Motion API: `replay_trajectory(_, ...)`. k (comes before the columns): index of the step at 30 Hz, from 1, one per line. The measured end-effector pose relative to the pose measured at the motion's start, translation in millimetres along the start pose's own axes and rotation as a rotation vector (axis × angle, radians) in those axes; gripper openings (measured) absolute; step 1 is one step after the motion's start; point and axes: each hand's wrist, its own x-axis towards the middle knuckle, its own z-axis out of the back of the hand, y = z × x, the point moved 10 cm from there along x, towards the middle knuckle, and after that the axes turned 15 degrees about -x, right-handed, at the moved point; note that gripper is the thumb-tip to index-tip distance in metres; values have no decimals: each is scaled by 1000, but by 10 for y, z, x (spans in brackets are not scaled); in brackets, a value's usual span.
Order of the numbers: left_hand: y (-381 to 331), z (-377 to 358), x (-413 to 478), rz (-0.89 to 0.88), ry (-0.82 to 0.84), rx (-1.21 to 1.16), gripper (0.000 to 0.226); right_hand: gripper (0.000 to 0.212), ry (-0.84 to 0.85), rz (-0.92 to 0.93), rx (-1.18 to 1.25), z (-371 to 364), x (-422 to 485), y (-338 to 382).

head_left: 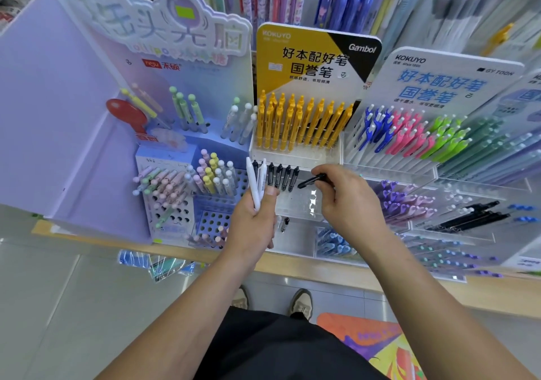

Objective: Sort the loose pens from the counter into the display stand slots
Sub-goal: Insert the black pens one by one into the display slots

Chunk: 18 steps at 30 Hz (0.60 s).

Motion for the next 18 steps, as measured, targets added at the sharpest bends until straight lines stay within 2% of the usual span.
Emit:
replay_trajectory(3,52,-38,-8,69,42,-66,33,30,51,15,-212,-102,67,94)
replay_trajectory(5,80,-105,-16,109,100,-115,36,23,82,26,-266,-190,120,193)
replay_trajectory(8,64,-194,-26,108,172,-112,34,11,129,-34,-195,-301,217,212)
replay_trajectory(14,89,-129,-8,118,175,-96,27,13,193,-100,-152,-414,341,113)
replay_trajectory(18,108,-33,-30,97,190,-50,28,25,229,-94,-131,-387,304,129)
